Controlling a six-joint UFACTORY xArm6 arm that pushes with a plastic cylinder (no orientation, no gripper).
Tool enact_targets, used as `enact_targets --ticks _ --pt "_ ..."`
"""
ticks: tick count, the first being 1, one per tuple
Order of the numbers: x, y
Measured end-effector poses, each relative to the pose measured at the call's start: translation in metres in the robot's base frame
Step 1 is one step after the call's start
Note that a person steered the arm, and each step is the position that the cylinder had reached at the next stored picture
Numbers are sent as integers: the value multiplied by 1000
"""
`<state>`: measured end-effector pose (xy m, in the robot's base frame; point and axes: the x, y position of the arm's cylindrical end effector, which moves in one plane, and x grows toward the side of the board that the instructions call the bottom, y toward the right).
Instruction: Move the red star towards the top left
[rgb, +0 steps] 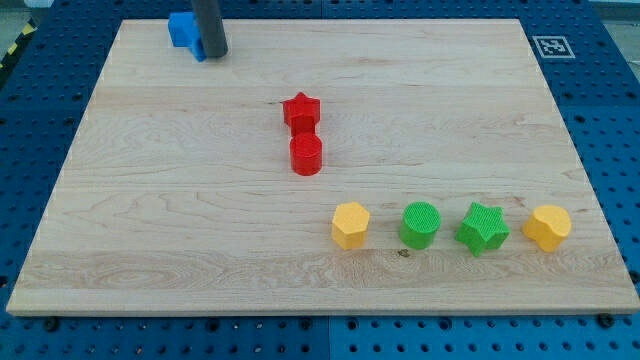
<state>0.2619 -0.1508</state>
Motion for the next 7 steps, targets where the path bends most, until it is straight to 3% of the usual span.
enact_targets --ticks 1,2,3,4,5,7 --pt "1 45" --pt "17 133" --pt "83 211" --pt "160 217" --pt "171 174" --pt "162 144"
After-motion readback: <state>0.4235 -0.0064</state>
